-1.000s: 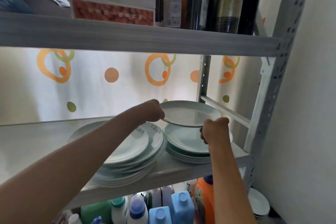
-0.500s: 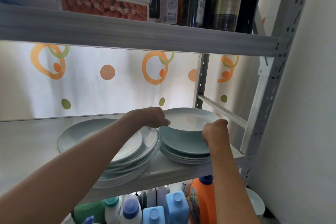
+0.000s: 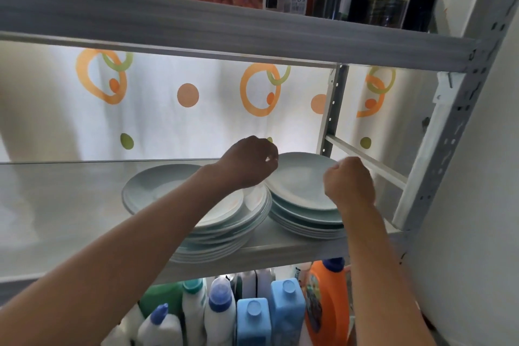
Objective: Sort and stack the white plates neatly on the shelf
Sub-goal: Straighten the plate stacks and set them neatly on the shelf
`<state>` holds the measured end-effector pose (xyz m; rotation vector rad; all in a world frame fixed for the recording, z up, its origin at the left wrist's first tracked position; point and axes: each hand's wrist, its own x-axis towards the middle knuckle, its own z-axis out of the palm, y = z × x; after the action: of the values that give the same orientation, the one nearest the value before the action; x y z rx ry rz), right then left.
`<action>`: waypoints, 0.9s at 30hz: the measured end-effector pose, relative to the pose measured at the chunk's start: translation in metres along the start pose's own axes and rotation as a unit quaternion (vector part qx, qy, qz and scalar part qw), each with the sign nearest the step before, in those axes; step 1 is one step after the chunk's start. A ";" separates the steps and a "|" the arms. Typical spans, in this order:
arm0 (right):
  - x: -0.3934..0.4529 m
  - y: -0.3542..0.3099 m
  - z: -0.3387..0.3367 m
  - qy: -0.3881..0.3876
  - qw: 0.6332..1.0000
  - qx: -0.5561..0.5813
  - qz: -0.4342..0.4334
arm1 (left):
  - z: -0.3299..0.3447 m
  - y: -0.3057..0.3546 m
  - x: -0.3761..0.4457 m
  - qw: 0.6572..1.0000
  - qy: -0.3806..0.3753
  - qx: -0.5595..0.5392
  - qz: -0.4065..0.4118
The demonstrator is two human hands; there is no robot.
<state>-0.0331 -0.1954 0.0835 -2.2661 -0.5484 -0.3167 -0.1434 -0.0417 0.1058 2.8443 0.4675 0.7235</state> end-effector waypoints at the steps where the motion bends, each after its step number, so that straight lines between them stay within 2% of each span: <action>1: -0.008 -0.006 0.007 -0.002 0.998 0.062 -0.027 | -0.004 -0.002 -0.004 1.000 0.014 -0.018 -0.005; 4: -0.050 -0.023 0.027 0.015 0.975 0.211 -0.061 | -0.017 -0.013 -0.025 0.993 0.059 -0.092 -0.041; 7: -0.095 -0.035 0.046 0.031 0.955 0.282 -0.083 | -0.029 -0.034 -0.052 0.983 0.107 -0.127 -0.077; 13: -0.112 -0.058 0.088 -0.028 0.959 0.257 -0.121 | -0.040 -0.079 -0.086 0.979 0.108 -0.096 -0.142; 19: -0.108 -0.053 0.088 -0.049 0.956 0.284 -0.052 | -0.041 -0.108 -0.134 0.966 0.147 -0.067 -0.202; 22: -0.111 -0.053 0.090 -0.047 0.949 0.308 -0.048 | -0.036 -0.109 -0.143 0.942 0.176 -0.167 -0.232; 27: -0.115 -0.054 0.094 -0.052 0.935 0.351 -0.015 | -0.026 -0.113 -0.141 0.910 0.130 -0.290 -0.268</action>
<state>-0.1542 -0.1258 0.0099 -1.5838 -0.6303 0.0007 -0.3029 0.0184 0.0394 1.9484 0.8572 0.9299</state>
